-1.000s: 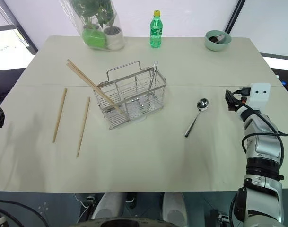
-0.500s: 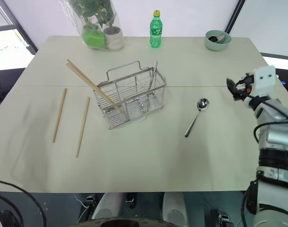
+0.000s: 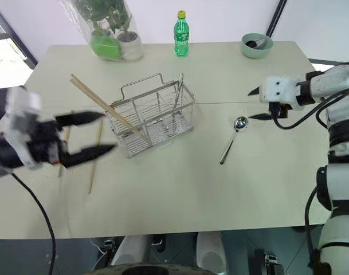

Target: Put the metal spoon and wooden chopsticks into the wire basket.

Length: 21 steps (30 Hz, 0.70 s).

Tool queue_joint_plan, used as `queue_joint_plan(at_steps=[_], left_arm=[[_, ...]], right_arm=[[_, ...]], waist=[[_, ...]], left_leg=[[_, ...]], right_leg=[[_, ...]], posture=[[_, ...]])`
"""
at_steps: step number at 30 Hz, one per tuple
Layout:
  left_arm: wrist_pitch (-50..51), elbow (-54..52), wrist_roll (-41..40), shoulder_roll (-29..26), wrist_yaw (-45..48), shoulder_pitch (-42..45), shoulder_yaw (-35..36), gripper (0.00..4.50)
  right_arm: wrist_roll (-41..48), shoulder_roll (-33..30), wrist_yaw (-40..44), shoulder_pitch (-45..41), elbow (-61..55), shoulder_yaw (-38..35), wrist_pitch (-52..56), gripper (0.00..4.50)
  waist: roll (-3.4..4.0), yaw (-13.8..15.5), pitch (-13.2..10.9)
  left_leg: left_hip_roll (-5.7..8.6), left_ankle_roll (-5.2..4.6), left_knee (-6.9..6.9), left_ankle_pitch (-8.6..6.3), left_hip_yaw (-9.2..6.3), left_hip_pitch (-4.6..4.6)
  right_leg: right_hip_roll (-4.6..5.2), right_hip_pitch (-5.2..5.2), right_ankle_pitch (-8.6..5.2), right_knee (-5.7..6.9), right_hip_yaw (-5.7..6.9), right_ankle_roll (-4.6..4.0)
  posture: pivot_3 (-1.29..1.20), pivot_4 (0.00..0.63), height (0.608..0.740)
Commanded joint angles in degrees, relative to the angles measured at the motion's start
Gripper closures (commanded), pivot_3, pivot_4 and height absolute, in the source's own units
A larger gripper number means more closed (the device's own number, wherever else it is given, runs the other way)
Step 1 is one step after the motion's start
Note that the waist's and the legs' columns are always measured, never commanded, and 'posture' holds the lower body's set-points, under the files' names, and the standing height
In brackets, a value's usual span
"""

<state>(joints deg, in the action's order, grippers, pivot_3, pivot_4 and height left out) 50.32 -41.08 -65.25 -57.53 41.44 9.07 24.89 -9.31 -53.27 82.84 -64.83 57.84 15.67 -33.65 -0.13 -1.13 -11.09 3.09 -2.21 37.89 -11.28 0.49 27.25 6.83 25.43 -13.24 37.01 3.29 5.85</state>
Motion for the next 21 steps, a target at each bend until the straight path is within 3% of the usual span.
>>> queue_joint_plan(at_steps=[1, 5, 13, 21], left_arm=[[-2.39, -0.96, 2.13, -0.91, 3.01, -0.21, -1.93, 0.05], [-4.54, -1.76, 5.77, -0.18, 3.34, -0.44, -4.09, 0.05], [-3.96, -4.81, 2.94, 0.91, -1.61, 0.88, -4.14, 0.05], [-3.69, -6.56, -0.78, 0.18, -6.56, -0.35, -1.59, 0.05]], right_arm=[[-7.41, 2.1, 1.63, -6.08, 6.26, 5.36, -9.04, 0.98], [-18.81, 6.32, -6.13, -11.65, 12.12, 13.5, -16.06, 0.98], [-28.13, 11.08, -9.84, -13.38, 16.93, 20.78, -20.93, 0.98], [-25.3, 14.33, -5.36, -12.08, 18.49, 18.98, -23.11, 0.98]], waist=[[-0.01, -0.01, -0.01], [0.03, -0.04, -0.03], [0.04, 0.42, -0.04], [0.09, -0.05, -0.07]], left_leg=[[-0.01, 0.01, 0.0, 0.01, 0.0, 0.0], [0.0, 0.06, 0.0, 0.04, 0.01, -0.01], [0.06, 0.43, -0.01, 0.26, 0.01, -0.01], [0.05, 0.51, -0.04, 0.31, 0.01, -0.14]], right_leg=[[-0.01, 0.01, 0.0, 0.02, 0.0, 0.0], [-0.02, 0.08, 0.0, 0.1, -0.03, 0.0], [-0.08, 0.11, 0.0, 0.2, -0.05, 0.0], [-0.13, 0.04, 0.01, 0.32, -0.07, 0.01]], posture=[[0.0, 0.15, 0.684], [0.0, 0.15, 0.684], [0.0, 0.15, 0.684], [0.0, 0.15, 0.684]])
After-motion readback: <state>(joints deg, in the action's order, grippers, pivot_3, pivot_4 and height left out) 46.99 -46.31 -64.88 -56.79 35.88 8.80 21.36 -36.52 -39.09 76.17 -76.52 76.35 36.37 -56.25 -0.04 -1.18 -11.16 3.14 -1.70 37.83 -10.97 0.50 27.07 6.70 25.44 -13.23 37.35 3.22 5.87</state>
